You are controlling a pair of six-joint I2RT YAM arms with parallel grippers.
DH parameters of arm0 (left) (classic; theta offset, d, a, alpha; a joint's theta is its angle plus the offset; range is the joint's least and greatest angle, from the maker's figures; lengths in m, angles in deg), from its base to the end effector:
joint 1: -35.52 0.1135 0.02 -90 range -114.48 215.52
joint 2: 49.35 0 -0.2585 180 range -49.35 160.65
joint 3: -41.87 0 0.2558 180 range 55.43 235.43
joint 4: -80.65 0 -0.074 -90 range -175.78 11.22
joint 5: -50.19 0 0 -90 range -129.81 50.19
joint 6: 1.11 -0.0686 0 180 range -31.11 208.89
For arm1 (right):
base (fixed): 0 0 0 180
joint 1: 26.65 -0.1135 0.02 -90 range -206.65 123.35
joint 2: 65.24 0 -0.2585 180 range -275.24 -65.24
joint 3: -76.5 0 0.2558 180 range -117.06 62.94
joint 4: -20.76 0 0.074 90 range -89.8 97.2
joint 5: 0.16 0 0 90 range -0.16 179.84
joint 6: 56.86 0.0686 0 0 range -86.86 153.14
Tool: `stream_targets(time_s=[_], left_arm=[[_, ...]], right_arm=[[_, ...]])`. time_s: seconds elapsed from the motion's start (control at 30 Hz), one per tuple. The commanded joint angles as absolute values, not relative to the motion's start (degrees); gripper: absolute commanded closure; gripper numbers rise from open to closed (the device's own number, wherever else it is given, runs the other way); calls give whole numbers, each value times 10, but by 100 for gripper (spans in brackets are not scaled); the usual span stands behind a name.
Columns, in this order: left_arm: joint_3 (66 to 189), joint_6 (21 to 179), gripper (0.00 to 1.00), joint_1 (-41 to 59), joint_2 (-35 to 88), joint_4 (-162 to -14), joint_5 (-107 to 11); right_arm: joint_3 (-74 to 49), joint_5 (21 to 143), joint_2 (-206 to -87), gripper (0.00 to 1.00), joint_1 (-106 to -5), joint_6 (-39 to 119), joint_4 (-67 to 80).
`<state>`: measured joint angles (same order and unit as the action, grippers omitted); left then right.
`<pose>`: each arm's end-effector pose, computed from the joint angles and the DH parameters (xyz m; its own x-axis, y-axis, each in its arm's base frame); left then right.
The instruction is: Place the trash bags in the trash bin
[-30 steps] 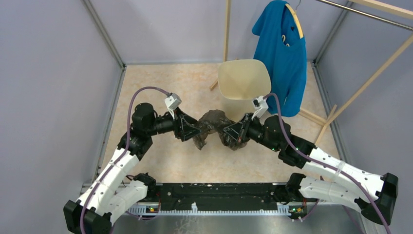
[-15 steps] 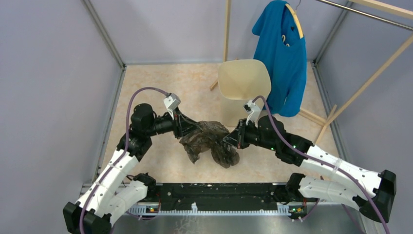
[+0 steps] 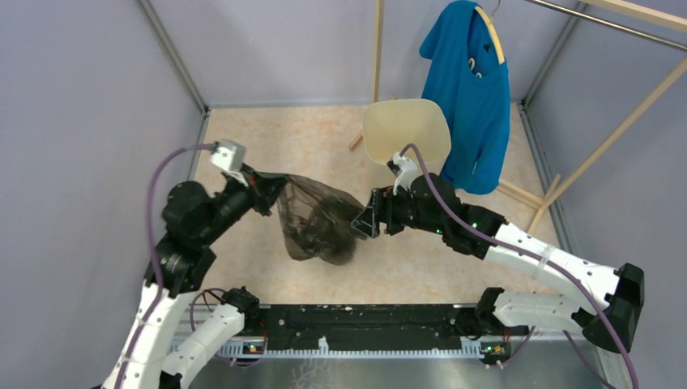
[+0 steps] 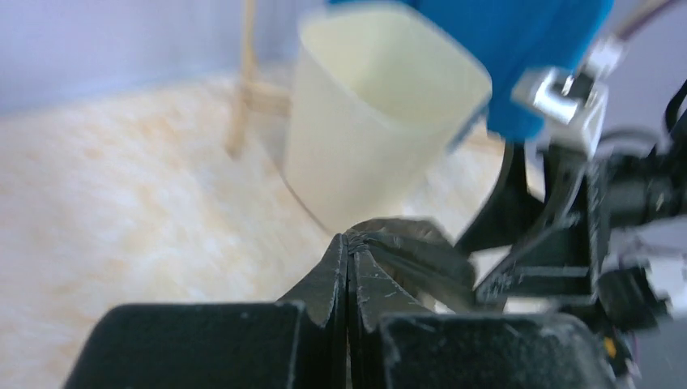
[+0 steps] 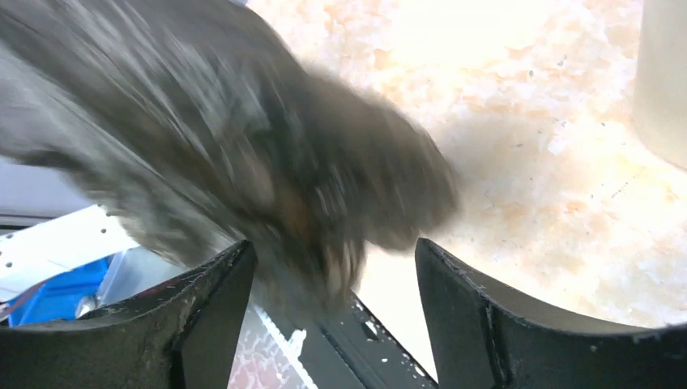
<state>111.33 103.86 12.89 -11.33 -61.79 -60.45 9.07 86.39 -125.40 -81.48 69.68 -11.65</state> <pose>0.1495 -0.0885 0.3914 -0.2716 -0.1487 -0.9508 0.6350 0.7148 -0.2931 0.1545 0.2264 0.3096 -0.7011 0.0368 -0.7121 -0.5351 0.6329 0.5595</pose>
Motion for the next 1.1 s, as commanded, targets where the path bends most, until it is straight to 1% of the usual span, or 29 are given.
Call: stream_targets(time_s=[0.0, 0.1, 0.17, 0.27, 0.4, 0.47, 0.57, 0.67, 0.73, 0.87, 0.9, 1.0, 1.07], left_arm=[[1222, 1045, 100, 128, -143, -572, -437], [1218, 1075, 100, 128, -141, -592, -491], [1183, 1099, 100, 128, -127, -613, -555], [1092, 1153, 100, 128, -91, -652, -661], [961, 1247, 100, 126, -38, -767, -813], [932, 1263, 100, 119, -19, -788, -854], [945, 1227, 100, 110, -15, -739, -842], [984, 1176, 100, 109, -30, -678, -803], [1001, 1154, 100, 110, -34, -667, -788], [1018, 1143, 100, 109, -20, -648, -805], [1018, 1142, 100, 109, -20, -648, -810], [1009, 1140, 100, 109, -28, -654, -816], [1006, 1136, 100, 109, -31, -654, -817]], right_arm=[[54, 852, -1261, 25, -813, 693, -98], [81, 865, -1238, 20, -820, 703, -99], [116, 875, -1211, 17, -821, 716, -102], [178, 879, -1160, 14, -822, 745, -92], [276, 851, -1101, 13, -826, 790, -28], [309, 844, -1094, 13, -832, 803, -5], [324, 844, -1110, 12, -851, 804, 14], [312, 842, -1146, 11, -875, 791, 39], [301, 837, -1179, 10, -890, 775, 65], [274, 862, -1242, 7, -913, 742, 95], [269, 888, -1249, 6, -923, 730, 94], [270, 1041, -1238, 4, -1001, 665, 120], [267, 1111, -1233, 3, -1033, 623, 138]])
